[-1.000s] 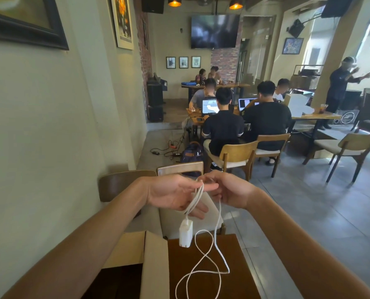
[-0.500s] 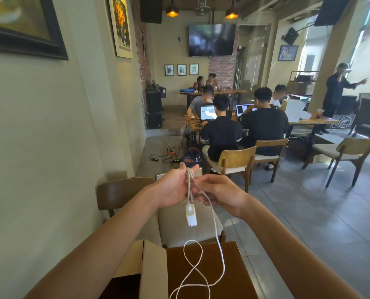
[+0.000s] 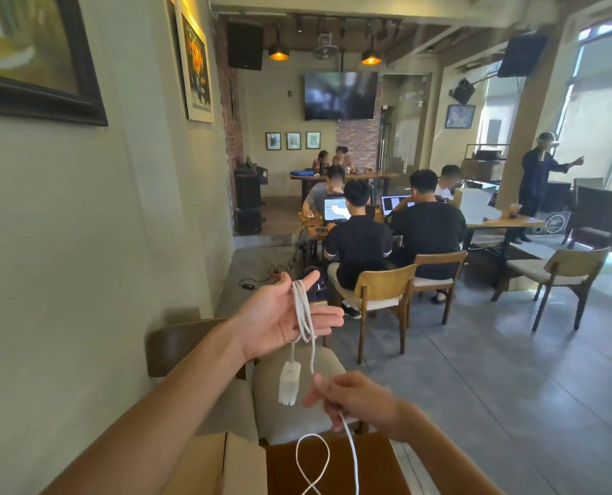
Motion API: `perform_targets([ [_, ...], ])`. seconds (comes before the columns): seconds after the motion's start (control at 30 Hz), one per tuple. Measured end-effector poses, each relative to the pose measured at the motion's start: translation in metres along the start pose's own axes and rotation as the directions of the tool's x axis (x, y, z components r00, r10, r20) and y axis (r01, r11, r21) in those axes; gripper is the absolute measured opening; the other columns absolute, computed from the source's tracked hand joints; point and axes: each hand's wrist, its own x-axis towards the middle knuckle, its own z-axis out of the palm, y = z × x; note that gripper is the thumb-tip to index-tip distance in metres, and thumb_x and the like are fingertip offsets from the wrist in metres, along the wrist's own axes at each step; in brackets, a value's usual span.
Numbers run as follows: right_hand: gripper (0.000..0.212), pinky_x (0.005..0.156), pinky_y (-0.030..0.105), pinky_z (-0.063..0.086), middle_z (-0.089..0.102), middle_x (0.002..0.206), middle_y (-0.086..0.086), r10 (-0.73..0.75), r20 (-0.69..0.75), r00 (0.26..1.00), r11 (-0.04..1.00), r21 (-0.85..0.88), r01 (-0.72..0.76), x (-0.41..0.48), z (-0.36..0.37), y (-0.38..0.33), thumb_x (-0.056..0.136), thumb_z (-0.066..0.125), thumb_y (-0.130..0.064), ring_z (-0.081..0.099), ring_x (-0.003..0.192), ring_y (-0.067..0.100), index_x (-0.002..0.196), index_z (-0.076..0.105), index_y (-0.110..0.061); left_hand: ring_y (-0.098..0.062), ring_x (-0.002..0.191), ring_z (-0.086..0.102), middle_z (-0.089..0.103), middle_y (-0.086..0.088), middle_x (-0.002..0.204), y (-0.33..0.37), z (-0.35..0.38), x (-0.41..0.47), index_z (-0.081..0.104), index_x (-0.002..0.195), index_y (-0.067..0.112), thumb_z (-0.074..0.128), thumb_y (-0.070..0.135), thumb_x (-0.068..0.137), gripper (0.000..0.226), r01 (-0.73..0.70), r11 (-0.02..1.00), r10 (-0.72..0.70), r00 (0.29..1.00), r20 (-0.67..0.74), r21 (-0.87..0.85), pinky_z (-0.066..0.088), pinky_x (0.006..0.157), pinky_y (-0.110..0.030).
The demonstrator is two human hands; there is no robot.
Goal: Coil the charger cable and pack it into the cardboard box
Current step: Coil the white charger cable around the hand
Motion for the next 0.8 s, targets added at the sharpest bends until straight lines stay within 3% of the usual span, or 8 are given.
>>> perform_targets([
  [0.13,0.047,0.073,0.024,0.053,0.053,0.064,-0.005,0.106,-0.065,0.992,0.993,-0.052,-0.109,0.006,-0.009,0.017,0.096,0.056,-0.061,0.054,0.059,0.01,0.09,0.08,-0.021,-0.055,0.134,0.045,0.042,-0.039,0.148,-0.002,-0.013,-0.016,0.017,0.161,0.028,0.015,0.057,0.105,0.062,0.126,0.977,-0.169,0.952,0.255,0.174,0.032,0.116,-0.062],
  [0.27,0.026,0.06,0.019,0.045,0.056,0.071,-0.003,0.096,-0.24,0.966,0.947,-0.276,-0.162,0.018,-0.021,0.013,0.096,0.066,-0.042,0.049,0.063,0.007,0.087,0.076,-0.019,-0.055,0.14,0.034,0.036,-0.036,0.154,-0.016,-0.019,-0.029,0.03,0.156,0.031,0.015,0.081,0.089,0.085,0.246,0.934,-0.331,0.871,0.362,0.259,0.027,0.119,-0.06],
  [0.37,0.033,0.053,0.022,0.037,0.048,0.065,-0.001,0.119,-0.312,0.943,0.993,0.019,-0.119,0.024,-0.03,-0.015,0.093,0.069,-0.046,0.042,0.054,0.009,0.079,0.068,-0.016,-0.055,0.144,0.029,0.033,-0.04,0.153,-0.028,-0.021,-0.032,0.032,0.157,0.029,0.016,0.093,0.075,0.106,0.309,0.921,-0.381,0.846,0.374,0.238,0.026,0.12,-0.057],
  [0.43,0.031,0.053,0.023,0.031,0.043,0.061,-0.004,0.165,-0.248,0.955,0.95,0.302,-0.086,0.026,-0.039,-0.036,0.099,0.064,-0.04,0.037,0.052,0.009,0.08,0.067,-0.016,-0.053,0.143,0.033,0.04,-0.042,0.148,-0.038,-0.023,-0.031,0.029,0.157,0.027,0.016,0.095,0.072,0.11,0.317,0.922,-0.379,0.86,0.341,0.223,0.021,0.122,-0.056],
  [0.5,0.033,0.054,0.023,0.027,0.043,0.061,-0.007,0.133,-0.169,0.977,0.91,0.412,-0.052,0.023,-0.043,-0.055,0.106,0.053,-0.032,0.035,0.052,0.007,0.088,0.074,-0.013,-0.05,0.14,0.04,0.049,-0.041,0.141,-0.048,-0.027,-0.027,0.022,0.16,0.024,0.021,0.097,0.068,0.117,0.317,0.937,-0.346,0.895,0.283,0.144,0.024,0.121,-0.055],
  [0.63,0.033,0.049,0.02,0.033,0.054,0.065,-0.006,-0.042,-0.064,0.997,0.971,0.231,0.056,0.015,-0.041,-0.083,0.105,0.053,-0.031,0.044,0.054,0.007,0.103,0.081,-0.014,-0.047,0.136,0.047,0.053,-0.041,0.137,-0.056,-0.032,-0.014,0.005,0.162,0.022,0.019,0.099,0.064,0.125,0.282,0.959,-0.273,0.944,0.184,-0.027,0.035,0.112,-0.052],
  [0.73,0.032,0.055,0.021,0.047,0.067,0.075,-0.001,-0.089,0.097,0.991,0.995,0.049,0.085,0.005,-0.031,-0.091,0.094,0.068,-0.05,0.057,0.063,0.011,0.088,0.08,-0.022,-0.045,0.137,0.046,0.051,-0.033,0.143,-0.053,-0.032,-0.003,0.024,0.16,0.01,0.02,0.1,0.064,0.131,0.22,0.965,-0.197,0.968,0.157,-0.141,0.021,0.121,-0.053],
  [0.8,0.04,0.062,0.023,0.053,0.071,0.084,0.003,-0.077,0.112,0.991,0.997,-0.019,0.079,0.004,-0.024,-0.082,0.093,0.066,-0.055,0.064,0.069,0.014,0.102,0.077,-0.018,-0.037,0.127,0.055,0.06,-0.023,0.136,-0.049,-0.031,0.003,0.033,0.158,0.01,0.029,0.1,0.062,0.131,0.151,0.968,-0.134,0.986,0.096,-0.199,0.031,0.117,-0.047],
])
